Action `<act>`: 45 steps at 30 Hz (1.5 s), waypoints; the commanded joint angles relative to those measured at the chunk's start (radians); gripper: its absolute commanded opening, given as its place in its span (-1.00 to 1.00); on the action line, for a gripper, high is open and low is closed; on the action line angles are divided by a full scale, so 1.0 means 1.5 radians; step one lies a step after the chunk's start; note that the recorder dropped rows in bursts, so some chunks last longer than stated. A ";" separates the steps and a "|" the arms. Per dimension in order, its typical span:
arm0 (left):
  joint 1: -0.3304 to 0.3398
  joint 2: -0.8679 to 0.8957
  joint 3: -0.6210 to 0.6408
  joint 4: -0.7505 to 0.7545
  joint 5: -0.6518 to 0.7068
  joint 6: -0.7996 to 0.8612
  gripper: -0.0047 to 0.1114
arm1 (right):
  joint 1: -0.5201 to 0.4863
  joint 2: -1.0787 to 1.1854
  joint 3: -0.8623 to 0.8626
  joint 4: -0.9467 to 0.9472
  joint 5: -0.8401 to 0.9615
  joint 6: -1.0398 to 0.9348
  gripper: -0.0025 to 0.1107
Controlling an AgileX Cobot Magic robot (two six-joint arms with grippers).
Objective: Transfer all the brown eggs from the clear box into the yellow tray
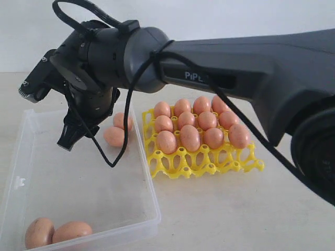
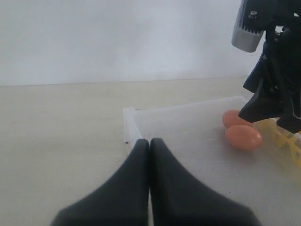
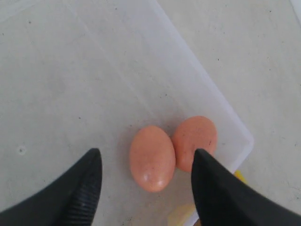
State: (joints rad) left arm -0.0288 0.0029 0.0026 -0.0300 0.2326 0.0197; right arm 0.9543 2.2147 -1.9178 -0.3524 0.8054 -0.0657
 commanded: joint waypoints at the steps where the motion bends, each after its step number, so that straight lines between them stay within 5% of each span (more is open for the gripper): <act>1: -0.003 -0.002 -0.002 -0.004 -0.001 0.000 -0.99 | -0.004 0.001 -0.006 -0.009 -0.012 0.007 0.02; 45: -0.003 -0.002 -0.002 -0.004 -0.001 0.000 -0.99 | -0.050 0.114 -0.006 0.011 -0.090 0.001 0.02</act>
State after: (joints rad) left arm -0.0288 0.0029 0.0026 -0.0300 0.2326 0.0197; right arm 0.8936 2.3862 -1.9221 -0.3426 0.6780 -0.0515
